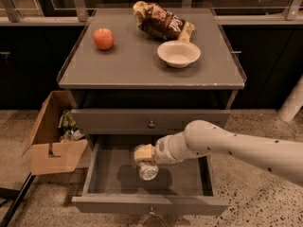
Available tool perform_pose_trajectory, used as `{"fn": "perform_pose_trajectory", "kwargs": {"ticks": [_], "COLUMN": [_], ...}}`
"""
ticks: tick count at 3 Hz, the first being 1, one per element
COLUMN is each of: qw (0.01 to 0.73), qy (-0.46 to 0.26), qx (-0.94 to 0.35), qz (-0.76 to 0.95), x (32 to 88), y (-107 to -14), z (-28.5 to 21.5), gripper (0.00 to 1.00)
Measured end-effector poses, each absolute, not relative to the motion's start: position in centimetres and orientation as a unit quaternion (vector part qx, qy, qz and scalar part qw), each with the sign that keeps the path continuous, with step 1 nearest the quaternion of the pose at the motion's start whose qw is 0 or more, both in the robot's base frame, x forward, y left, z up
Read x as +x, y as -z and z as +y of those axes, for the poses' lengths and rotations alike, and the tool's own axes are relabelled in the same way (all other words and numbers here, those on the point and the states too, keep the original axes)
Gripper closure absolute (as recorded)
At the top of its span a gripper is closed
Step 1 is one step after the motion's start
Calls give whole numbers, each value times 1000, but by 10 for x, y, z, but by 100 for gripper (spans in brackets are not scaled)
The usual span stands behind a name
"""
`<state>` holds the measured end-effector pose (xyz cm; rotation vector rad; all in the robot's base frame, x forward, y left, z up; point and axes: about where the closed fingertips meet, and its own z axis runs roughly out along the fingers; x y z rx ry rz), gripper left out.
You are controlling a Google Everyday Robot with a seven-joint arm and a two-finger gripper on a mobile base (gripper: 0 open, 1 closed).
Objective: Place 7up can into middle drawer
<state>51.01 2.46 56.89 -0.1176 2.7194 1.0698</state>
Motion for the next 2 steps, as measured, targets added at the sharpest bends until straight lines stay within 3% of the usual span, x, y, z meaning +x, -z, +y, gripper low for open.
{"fn": "perform_pose_trajectory", "kwargs": {"ticks": [2], "qw": [99], "qy": [-339], "qx": [-1], "qz": [935], "x": [528], "y": [-511], "z": [22], "gripper": [100]}}
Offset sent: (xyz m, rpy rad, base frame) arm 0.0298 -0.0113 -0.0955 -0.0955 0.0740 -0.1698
